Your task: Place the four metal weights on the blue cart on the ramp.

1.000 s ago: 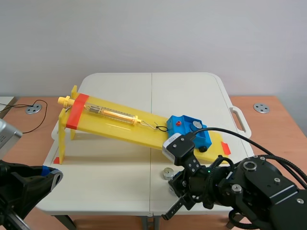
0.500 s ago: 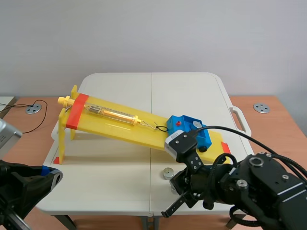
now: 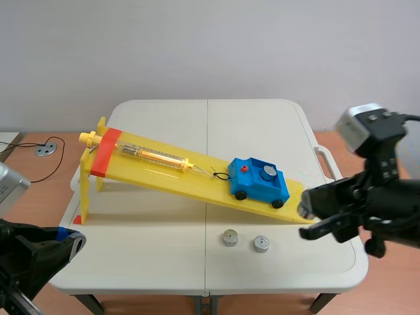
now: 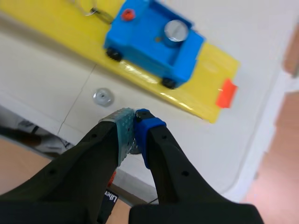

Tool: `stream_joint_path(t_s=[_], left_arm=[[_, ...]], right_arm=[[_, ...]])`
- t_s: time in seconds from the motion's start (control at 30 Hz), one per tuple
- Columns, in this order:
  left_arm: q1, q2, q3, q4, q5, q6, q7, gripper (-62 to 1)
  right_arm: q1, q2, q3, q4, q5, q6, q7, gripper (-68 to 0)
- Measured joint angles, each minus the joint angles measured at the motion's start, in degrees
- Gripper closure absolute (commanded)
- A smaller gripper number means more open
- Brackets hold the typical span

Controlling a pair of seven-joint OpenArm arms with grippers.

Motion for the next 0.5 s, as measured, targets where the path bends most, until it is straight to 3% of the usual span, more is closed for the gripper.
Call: stream_joint_path(t_s=[0.1,0.2,0.5], left_arm=[[0.0,0.0,0.0,0.0,0.0,0.0,0.0,-3.1],[-0.02,0.0,0.0,0.0,0.0,0.0,0.04,-3.2],[-0.7,0.0,0.0,0.0,0.0,0.0,0.42,-3.1]], right_arm=[[-0.24,-0.13,5.88,1.01,4.02,-0.02,0.35,-0.6],[1.31,-1.73,8.98,0.66,4.52,-0.07,0.44,-0.6],[11.82,-11.41,8.22,-10.8,4.24,0.0,0.46,-0.6]])
